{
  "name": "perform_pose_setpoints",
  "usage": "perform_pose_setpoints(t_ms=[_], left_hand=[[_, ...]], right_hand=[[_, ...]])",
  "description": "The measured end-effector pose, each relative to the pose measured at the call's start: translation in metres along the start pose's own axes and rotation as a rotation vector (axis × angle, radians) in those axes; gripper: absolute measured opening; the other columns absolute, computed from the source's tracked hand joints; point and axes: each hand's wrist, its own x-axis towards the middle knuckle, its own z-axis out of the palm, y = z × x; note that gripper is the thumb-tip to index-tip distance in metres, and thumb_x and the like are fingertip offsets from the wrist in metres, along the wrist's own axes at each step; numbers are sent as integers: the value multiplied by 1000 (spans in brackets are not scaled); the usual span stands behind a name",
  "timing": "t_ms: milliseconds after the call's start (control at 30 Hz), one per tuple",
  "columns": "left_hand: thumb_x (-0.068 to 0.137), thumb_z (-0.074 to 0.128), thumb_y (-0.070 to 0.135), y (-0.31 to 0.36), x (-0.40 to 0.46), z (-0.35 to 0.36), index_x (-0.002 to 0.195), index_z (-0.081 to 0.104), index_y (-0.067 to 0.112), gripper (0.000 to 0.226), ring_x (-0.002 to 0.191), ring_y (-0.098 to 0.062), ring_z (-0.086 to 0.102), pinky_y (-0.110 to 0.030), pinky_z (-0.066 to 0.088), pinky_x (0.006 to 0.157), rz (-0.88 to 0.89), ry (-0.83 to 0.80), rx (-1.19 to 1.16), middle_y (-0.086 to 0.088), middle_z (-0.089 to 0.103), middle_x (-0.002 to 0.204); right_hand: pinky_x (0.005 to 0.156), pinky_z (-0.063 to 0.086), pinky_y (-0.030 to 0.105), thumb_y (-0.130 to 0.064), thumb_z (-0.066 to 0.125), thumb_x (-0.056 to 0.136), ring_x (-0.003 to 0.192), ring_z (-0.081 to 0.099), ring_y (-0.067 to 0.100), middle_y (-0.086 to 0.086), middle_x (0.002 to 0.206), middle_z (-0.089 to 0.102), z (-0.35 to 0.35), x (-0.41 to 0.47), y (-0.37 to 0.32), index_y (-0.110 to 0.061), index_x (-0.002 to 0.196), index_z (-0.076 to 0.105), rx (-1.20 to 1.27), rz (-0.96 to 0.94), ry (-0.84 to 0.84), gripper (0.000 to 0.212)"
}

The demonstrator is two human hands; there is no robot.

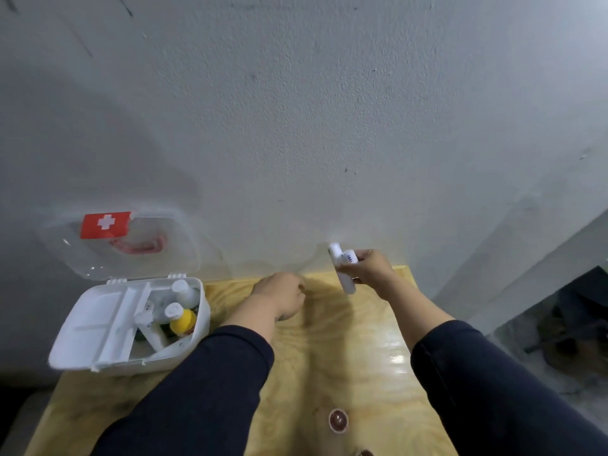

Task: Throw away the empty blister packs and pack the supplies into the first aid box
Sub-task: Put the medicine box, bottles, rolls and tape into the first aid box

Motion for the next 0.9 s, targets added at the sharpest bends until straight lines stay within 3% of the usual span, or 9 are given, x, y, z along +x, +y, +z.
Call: perform_pose_setpoints(t_ms=[133,300,467,600,800,900], left_hand=[[94,46,33,-10,-22,-21,130,58,25,39,123,-26,54,-34,45,98,12,43,14,-1,58,136],[95,44,32,-45,-61,-47,139,50,23,45,129,-26,49,-36,42,106,55,79,-5,-3,51,144],[97,40,35,-105,-103,-62,142,42,15,49,133,-28,43,-40,40,106,89,150,57,-6,44,149],[95,44,38,-168,-132,-59,141,44,16,50,130,-29,46,-41,42,101,69,186,-12,-6,45,147],[91,50,54,-253,-153,-43,150,25,10,77,146,-25,23,-39,23,118,24,194,36,-8,24,159],[85,51,63,-283,-157,-34,152,19,11,91,148,-24,17,-40,20,118,-14,170,40,-6,15,162]], right_hand=[[76,51,34,-16,65,84,81,56,22,7,84,57,16,-31,-29,-11,81,62,38,-35,5,7],[91,57,41,-19,66,83,86,61,22,9,92,61,59,-71,-62,-4,96,67,26,-27,59,20],[91,57,44,-14,69,83,84,63,27,13,93,62,118,-107,-87,1,102,66,0,-27,101,25],[87,58,42,-11,71,83,80,62,28,15,90,61,176,-126,-106,-3,95,63,4,-8,95,16],[81,60,43,-15,76,80,81,69,32,19,90,64,264,-135,-132,5,105,64,-50,16,51,34],[74,62,40,-22,77,79,72,71,28,13,78,66,298,-131,-142,-2,87,62,-148,35,72,26]])
